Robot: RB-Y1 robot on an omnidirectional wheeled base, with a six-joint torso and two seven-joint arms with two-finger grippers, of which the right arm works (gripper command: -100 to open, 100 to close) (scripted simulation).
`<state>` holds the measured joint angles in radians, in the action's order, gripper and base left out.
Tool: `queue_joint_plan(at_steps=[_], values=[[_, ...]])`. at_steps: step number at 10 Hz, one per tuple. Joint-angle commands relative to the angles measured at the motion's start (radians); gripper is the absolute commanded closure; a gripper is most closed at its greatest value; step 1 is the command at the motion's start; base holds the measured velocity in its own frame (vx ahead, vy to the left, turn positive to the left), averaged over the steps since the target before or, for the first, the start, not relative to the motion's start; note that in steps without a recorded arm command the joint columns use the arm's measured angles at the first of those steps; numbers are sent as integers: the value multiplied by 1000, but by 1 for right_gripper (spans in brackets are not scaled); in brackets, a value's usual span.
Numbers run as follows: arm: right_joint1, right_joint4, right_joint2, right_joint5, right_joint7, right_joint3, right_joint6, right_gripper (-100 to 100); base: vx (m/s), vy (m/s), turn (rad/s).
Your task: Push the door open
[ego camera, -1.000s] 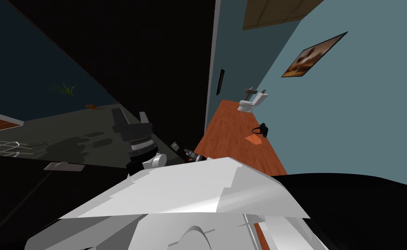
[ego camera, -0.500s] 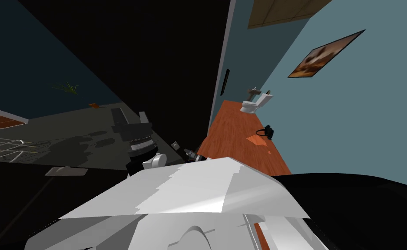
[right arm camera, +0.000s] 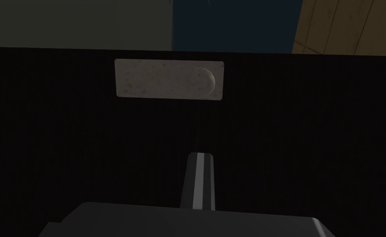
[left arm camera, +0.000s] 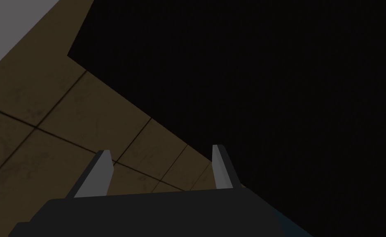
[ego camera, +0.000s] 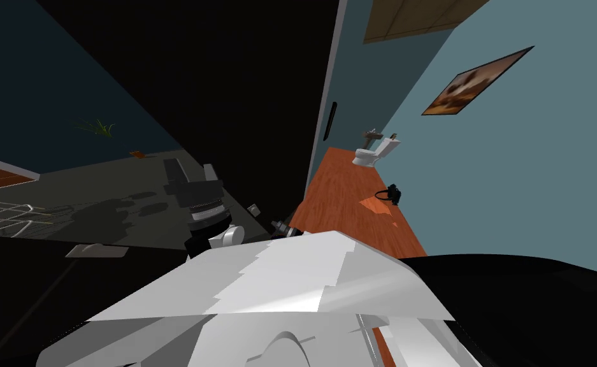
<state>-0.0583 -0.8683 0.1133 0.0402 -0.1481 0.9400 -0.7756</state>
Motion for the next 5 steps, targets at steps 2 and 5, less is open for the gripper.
queue_joint_plan(at_steps=[2,5], values=[[0,0,0,0,0,0,0,100,-3,-3,0],[1,21,-24,-14,31,-76,13,-100,-63,127,-111]])
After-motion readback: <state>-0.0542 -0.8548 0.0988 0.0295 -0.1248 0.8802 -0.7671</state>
